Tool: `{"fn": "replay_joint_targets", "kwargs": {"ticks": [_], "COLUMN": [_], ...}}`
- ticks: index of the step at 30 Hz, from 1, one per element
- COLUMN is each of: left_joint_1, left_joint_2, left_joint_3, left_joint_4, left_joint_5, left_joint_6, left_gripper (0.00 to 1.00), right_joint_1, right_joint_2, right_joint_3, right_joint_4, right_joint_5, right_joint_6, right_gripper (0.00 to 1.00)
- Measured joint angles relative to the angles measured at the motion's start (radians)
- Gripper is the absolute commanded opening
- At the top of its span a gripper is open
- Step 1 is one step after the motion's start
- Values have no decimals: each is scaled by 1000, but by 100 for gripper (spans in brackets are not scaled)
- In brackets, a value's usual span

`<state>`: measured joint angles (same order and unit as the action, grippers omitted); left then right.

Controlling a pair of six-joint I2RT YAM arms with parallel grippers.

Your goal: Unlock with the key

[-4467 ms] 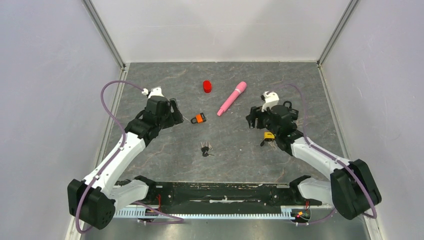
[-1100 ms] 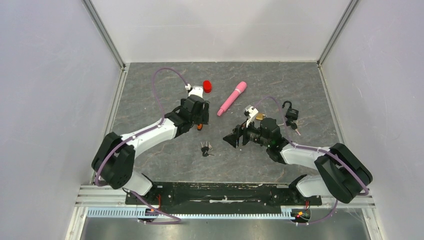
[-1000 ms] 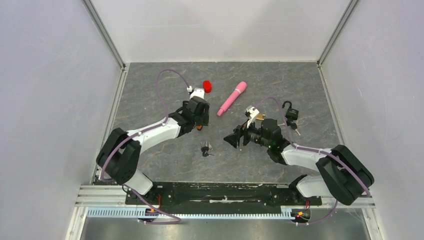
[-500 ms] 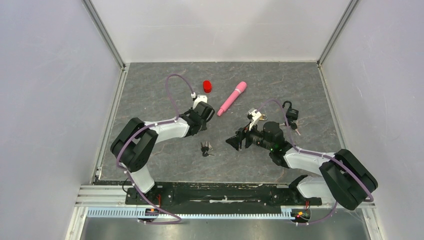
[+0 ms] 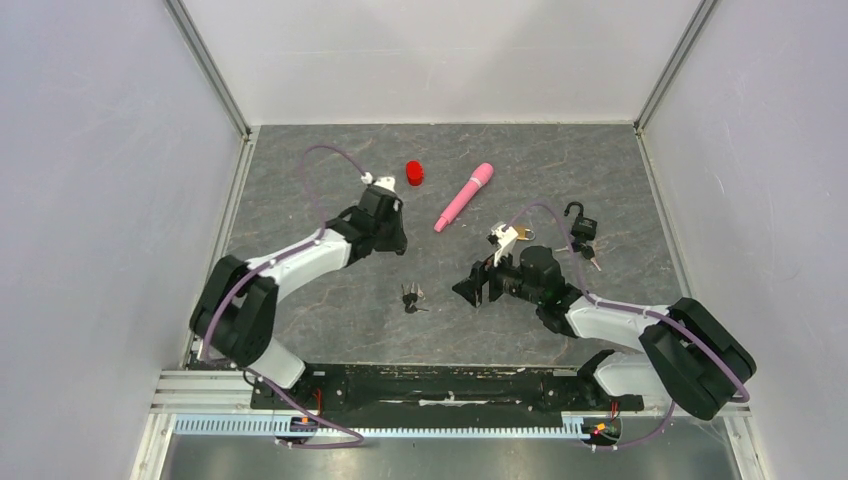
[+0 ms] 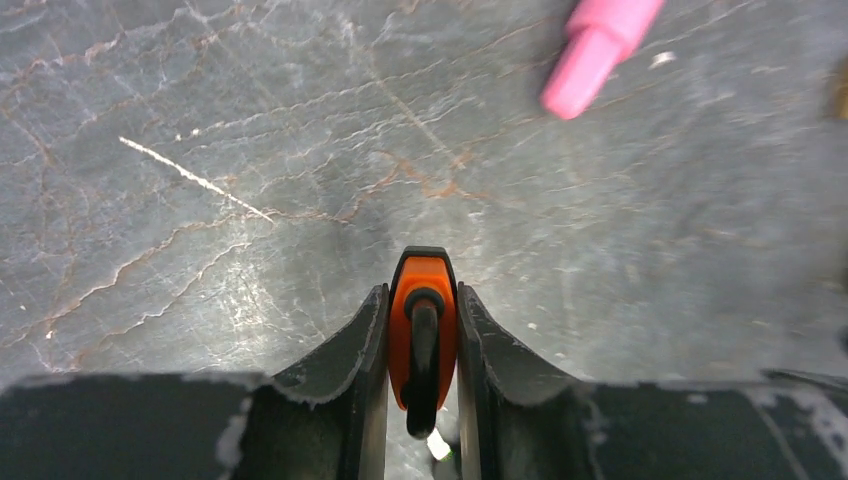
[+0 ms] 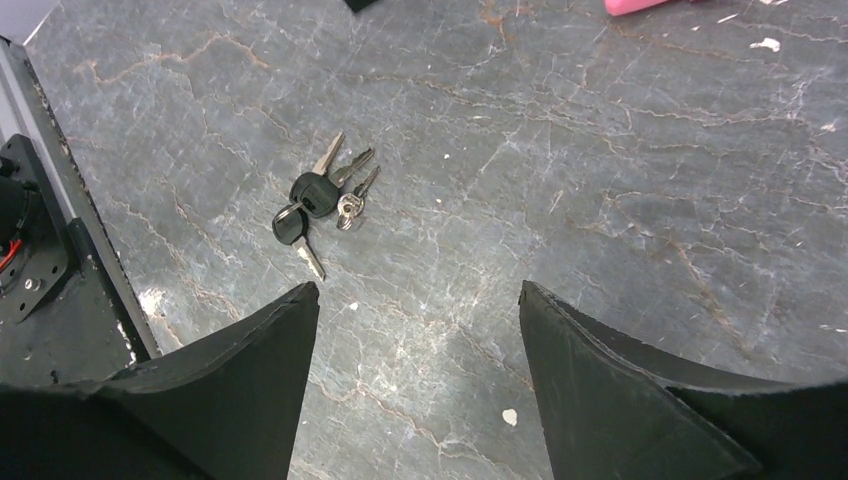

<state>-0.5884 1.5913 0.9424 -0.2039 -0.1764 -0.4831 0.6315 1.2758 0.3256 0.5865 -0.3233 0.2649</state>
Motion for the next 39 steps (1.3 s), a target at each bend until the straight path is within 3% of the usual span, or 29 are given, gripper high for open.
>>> {"fn": "replay_joint_targets", "kwargs": {"ticks": [6, 16, 20, 23, 29, 33, 39], "left_joint_1": [172, 478, 531, 539, 539, 539, 538], "left_joint_2": [-135, -209, -200, -174, -144, -121, -97], "left_joint_3": [1, 2, -2, -28, -115, -126, -146], "left_joint_4": [-7, 1, 88, 241, 517, 608, 701], "left_joint_5": [336, 910, 1106, 1244, 1390, 1427, 1458], "left_joint_6": [-12, -46, -101, -188, -382, -451, -531], "left_gripper": [2, 2, 2, 2, 2, 2, 2], "right_joint_1": [39, 186, 249, 296, 351, 365, 373], "right_joint_2": [0, 61, 142, 204, 315, 386, 496], "right_joint_3": [21, 153, 230, 285, 379, 434, 507], "right_joint_4": [-47, -133, -160, -176, -196, -206, -254], "right_joint_5": [45, 171, 224, 261, 311, 324, 329], "right_joint_6": [-17, -54, -67, -84, -120, -138, -166], "right_gripper": [75, 73, 72, 70, 63, 60, 48]}}
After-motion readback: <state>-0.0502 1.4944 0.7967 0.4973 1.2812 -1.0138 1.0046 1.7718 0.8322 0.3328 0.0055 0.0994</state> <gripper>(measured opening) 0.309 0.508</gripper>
